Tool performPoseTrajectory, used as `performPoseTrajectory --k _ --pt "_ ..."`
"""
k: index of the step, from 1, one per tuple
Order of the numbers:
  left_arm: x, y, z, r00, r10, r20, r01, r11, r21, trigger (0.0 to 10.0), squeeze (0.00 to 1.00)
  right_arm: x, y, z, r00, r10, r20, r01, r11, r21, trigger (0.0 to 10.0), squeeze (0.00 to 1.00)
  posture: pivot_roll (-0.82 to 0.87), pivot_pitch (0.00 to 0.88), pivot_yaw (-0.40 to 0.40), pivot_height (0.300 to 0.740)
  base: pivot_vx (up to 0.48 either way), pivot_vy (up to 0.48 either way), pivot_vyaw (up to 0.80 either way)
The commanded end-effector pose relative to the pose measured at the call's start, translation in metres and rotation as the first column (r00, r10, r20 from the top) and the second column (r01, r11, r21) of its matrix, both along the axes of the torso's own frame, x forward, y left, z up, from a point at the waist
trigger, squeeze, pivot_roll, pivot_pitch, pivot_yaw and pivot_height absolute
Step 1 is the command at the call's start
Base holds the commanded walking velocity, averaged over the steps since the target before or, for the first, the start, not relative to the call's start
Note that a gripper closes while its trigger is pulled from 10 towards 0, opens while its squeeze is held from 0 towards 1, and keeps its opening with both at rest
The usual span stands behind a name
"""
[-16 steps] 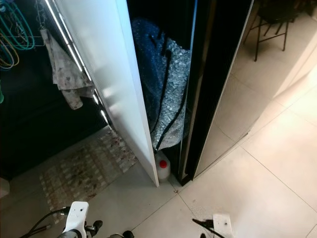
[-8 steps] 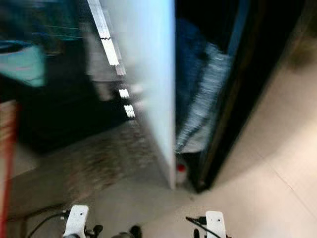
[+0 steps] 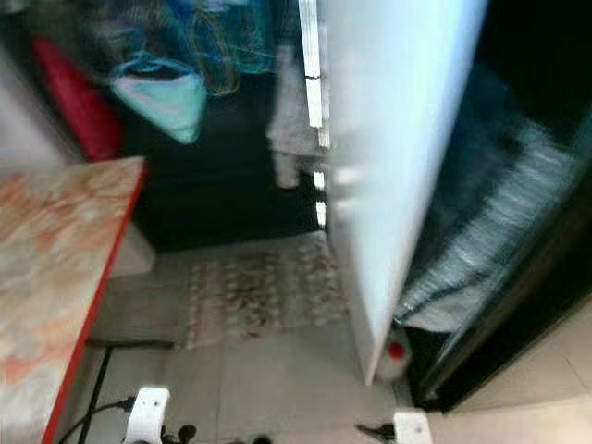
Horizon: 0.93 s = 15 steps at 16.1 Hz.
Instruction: Restocking fridge
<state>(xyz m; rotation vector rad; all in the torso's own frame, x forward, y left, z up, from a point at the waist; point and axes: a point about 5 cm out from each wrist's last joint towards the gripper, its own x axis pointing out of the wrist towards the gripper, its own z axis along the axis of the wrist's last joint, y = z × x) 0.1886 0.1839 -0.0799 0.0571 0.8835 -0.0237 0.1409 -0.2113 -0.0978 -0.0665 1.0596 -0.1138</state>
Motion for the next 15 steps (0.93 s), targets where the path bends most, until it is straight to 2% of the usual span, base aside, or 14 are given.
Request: performPoseTrajectory --k 1,3,8,10,15 --pt "-0.009 0.006 -0.004 0.999 0.003 -0.043 -0.002 1.000 0.018 10.0 0.00 -0.002 0.015 -0.003 1.000 0.024 -0.020 -0.023 0.999 0.026 10.0 0.00 -0.12 0.119 0.077 0.740 0.000 0.000 0.80" --pt "-0.008 0.004 -0.004 0.999 0.019 -0.037 -0.019 1.000 0.012 10.0 0.00 0.001 0.016 -0.003 0.999 0.029 -0.019 -0.029 0.999 0.025 10.0 0.00 -0.12 0.124 0.047 0.740 0.000 0.000 0.80" --pt "-0.005 -0.012 -0.004 0.999 0.046 -0.029 -0.047 0.999 -0.024 10.0 0.00 0.010 0.007 0.002 0.999 0.040 -0.011 -0.040 0.999 -0.008 10.0 0.00 -0.13 0.123 -0.012 0.740 0.000 0.000 0.80" --pt "-0.006 -0.013 -0.005 0.997 0.064 -0.033 -0.065 0.998 -0.027 10.0 0.00 0.005 0.002 0.001 0.999 0.049 -0.014 -0.050 0.999 -0.012 10.0 0.00 -0.12 0.127 -0.017 0.740 0.000 0.000 0.80" --pt "-0.015 -0.006 -0.009 0.996 0.069 -0.056 -0.070 0.997 -0.015 10.0 0.00 0.002 0.002 0.000 0.998 0.055 -0.021 -0.055 0.998 -0.007 10.0 0.00 -0.11 0.153 0.012 0.740 0.000 0.000 0.80"
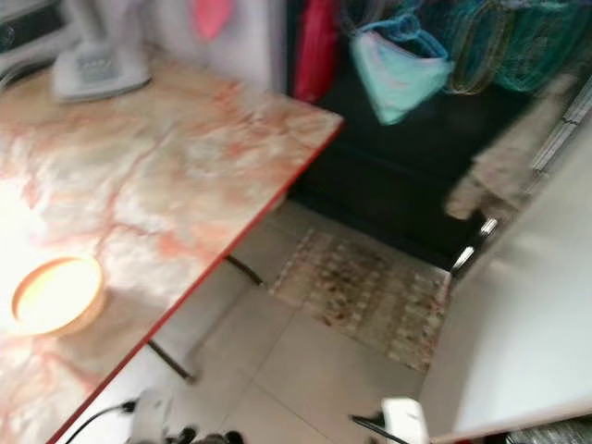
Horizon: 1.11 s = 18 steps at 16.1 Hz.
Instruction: Restocking fridge
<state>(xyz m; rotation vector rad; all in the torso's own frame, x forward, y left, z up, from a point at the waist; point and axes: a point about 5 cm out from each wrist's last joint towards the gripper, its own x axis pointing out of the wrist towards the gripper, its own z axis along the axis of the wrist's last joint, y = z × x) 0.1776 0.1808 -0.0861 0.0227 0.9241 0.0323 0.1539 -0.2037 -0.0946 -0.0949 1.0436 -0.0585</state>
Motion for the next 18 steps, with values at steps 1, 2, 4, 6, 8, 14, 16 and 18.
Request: performPoseTrajectory --k 1,2,4,6,8,14,16,18 --pt "-0.0051 -0.0006 -0.0026 1.000 0.006 -0.019 -0.006 1.000 -0.007 10.0 0.00 -0.0118 -0.0038 -0.0039 0.999 -0.005 -0.034 0.005 1.000 -0.008 10.0 0.00 -0.11 0.158 0.019 0.740 0.000 0.000 0.80" --pt "-0.0057 0.0003 -0.0027 1.000 0.004 -0.020 -0.004 1.000 -0.005 10.0 0.00 -0.0119 -0.0033 -0.0040 0.999 -0.005 -0.035 0.005 1.000 -0.007 10.0 0.00 -0.11 0.161 0.023 0.740 0.000 0.000 0.80" --pt "-0.0072 0.0009 -0.0033 1.000 -0.002 -0.023 0.002 1.000 -0.002 10.0 0.00 -0.0122 -0.0033 -0.0041 0.999 -0.011 -0.034 0.010 1.000 -0.005 10.0 0.00 -0.11 0.164 0.025 0.740 0.000 0.000 0.80" --pt "-0.0073 -0.0025 -0.0037 1.000 -0.008 -0.023 0.008 1.000 -0.008 10.0 0.00 -0.0119 -0.0038 -0.0039 0.999 -0.009 -0.036 0.008 1.000 -0.006 10.0 0.00 -0.10 0.158 0.016 0.740 0.000 0.000 0.80" --pt "-0.0069 -0.0031 -0.0036 1.000 -0.008 -0.023 0.008 1.000 -0.010 10.0 0.00 -0.0097 -0.0026 -0.0034 1.000 -0.004 -0.031 0.004 1.000 -0.005 10.0 0.00 -0.11 0.157 0.019 0.740 0.000 0.000 0.80" --pt "-0.0072 -0.0044 -0.0038 0.999 -0.020 -0.026 0.020 1.000 -0.009 10.0 0.00 -0.0090 -0.0012 -0.0033 1.000 -0.005 -0.027 0.005 1.000 -0.001 10.0 0.00 -0.11 0.151 0.027 0.740 0.000 0.000 0.80" --pt "-0.0079 -0.0035 -0.0040 0.999 -0.025 -0.028 0.025 1.000 -0.007 10.0 0.00 -0.0091 -0.0002 -0.0035 1.000 -0.007 -0.025 0.007 1.000 0.002 10.0 0.00 -0.10 0.148 0.036 0.740 0.000 0.000 0.80" --pt "-0.0077 -0.0033 -0.0039 0.999 -0.043 -0.028 0.043 0.999 -0.002 10.0 0.00 -0.0078 0.0009 -0.0031 0.999 -0.029 -0.014 0.029 0.999 0.016 10.0 0.00 -0.10 0.147 0.040 0.740 0.000 0.000 0.40"
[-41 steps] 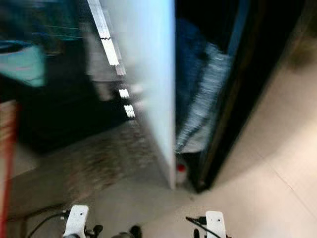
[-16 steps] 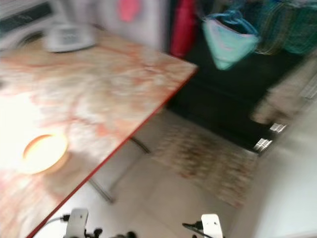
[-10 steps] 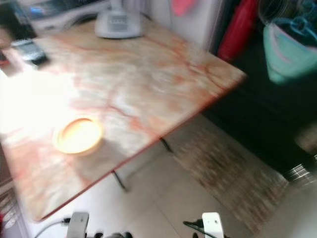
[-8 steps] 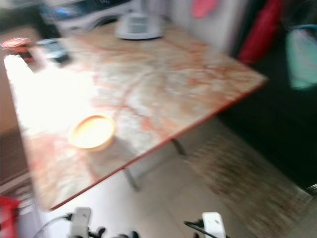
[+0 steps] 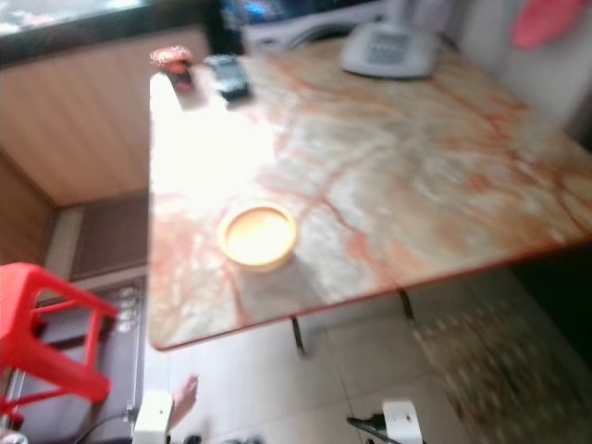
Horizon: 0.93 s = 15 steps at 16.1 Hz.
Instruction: Restocking fridge
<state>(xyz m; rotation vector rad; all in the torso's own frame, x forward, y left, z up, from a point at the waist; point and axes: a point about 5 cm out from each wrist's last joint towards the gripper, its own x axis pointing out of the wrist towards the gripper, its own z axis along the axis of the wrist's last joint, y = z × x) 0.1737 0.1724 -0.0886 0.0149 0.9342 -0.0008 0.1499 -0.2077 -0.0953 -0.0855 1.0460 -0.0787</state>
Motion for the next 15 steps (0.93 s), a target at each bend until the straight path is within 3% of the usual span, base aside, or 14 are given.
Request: performPoseTrajectory --k 1,8,15 --pt "-0.0036 0.0054 -0.0013 1.000 -0.019 -0.015 0.019 1.000 0.018 10.0 0.00 -0.0037 0.0054 -0.0024 1.000 -0.014 -0.011 0.014 1.000 0.022 10.0 0.00 -0.10 0.144 0.044 0.740 0.000 0.000 0.00" --pt "-0.0053 0.0136 -0.0005 1.000 0.016 0.006 -0.016 0.999 0.035 10.0 0.00 -0.0048 0.0061 -0.0027 1.000 -0.001 -0.005 0.001 1.000 0.026 10.0 0.00 -0.08 0.127 0.053 0.740 0.000 0.000 0.00" --pt "-0.0054 0.0140 -0.0003 1.000 0.014 0.012 -0.015 0.999 0.035 10.0 0.00 -0.0053 0.0069 -0.0028 1.000 -0.007 0.001 0.007 1.000 0.028 10.0 0.00 -0.07 0.148 0.051 0.740 0.000 0.000 0.80"
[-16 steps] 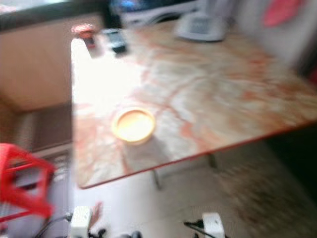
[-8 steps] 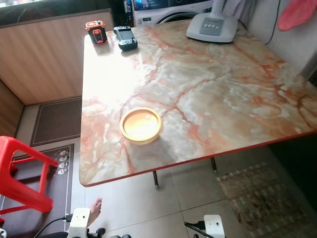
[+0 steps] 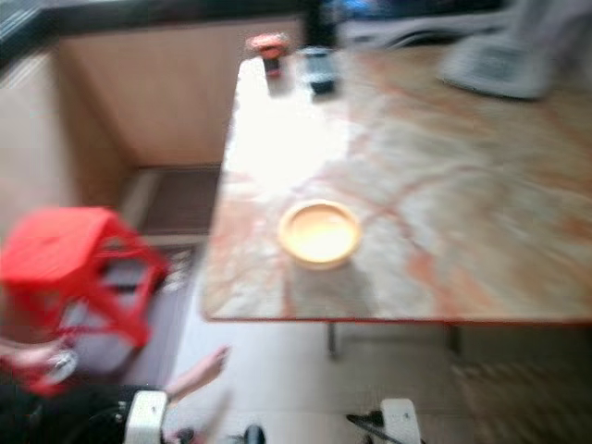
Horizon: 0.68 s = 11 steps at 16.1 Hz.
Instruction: Restocking fridge
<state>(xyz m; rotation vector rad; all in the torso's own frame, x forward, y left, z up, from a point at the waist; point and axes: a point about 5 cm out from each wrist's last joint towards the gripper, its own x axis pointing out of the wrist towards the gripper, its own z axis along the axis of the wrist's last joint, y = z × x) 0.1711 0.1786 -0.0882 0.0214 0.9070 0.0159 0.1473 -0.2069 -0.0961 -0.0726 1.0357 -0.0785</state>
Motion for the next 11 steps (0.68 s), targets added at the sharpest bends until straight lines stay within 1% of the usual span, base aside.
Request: performPoseTrajectory --k 1,4,6,7,8,9,10,11 --pt "-0.002 0.008 0.000 1.000 0.003 -0.012 -0.003 1.000 0.023 10.0 0.00 -0.003 0.006 -0.002 1.000 -0.013 -0.009 0.013 1.000 0.023 10.0 0.00 -0.07 0.148 0.051 0.740 0.000 0.000 0.00" --pt "0.001 0.008 0.002 1.000 0.003 0.015 -0.004 1.000 0.017 10.0 0.00 -0.002 0.006 -0.002 1.000 -0.016 -0.005 0.017 1.000 0.025 10.0 0.00 -0.07 0.160 0.051 0.740 0.000 0.000 0.00" --pt "0.012 0.009 0.008 0.997 0.001 0.078 -0.003 1.000 0.029 10.0 0.00 -0.002 0.006 -0.002 1.000 -0.017 -0.004 0.017 1.000 0.024 10.0 0.00 -0.07 0.163 0.051 0.740 0.000 0.000 0.00" --pt "0.015 0.010 0.010 0.995 0.004 0.097 -0.008 0.999 0.039 10.0 0.00 -0.002 0.006 -0.002 1.000 -0.018 -0.004 0.018 1.000 0.023 10.0 0.00 -0.07 0.165 0.052 0.740 0.000 0.000 0.00" --pt "0.023 0.017 0.017 0.984 0.029 0.173 -0.050 0.992 0.117 10.0 0.00 -0.002 0.005 -0.002 1.000 -0.020 -0.002 0.020 1.000 0.020 10.0 0.00 -0.07 0.163 0.052 0.740 0.000 0.000 0.00" --pt "0.025 0.024 0.022 0.974 0.059 0.219 -0.093 0.984 0.153 10.0 0.00 -0.002 0.005 -0.002 1.000 -0.020 -0.001 0.020 1.000 0.019 10.0 0.00 -0.07 0.164 0.052 0.740 0.000 0.000 0.00" --pt "0.026 0.027 0.024 0.968 0.059 0.242 -0.101 0.981 0.167 10.0 0.00 -0.002 0.005 -0.001 1.000 -0.021 0.000 0.021 1.000 0.019 10.0 0.00 -0.07 0.164 0.052 0.740 0.000 0.000 0.00" --pt "0.032 0.036 0.035 0.932 0.060 0.358 -0.140 0.969 0.202 10.0 0.00 -0.002 0.005 -0.001 1.000 -0.024 0.002 0.024 1.000 0.017 10.0 0.00 -0.07 0.168 0.045 0.740 0.000 0.000 0.00"
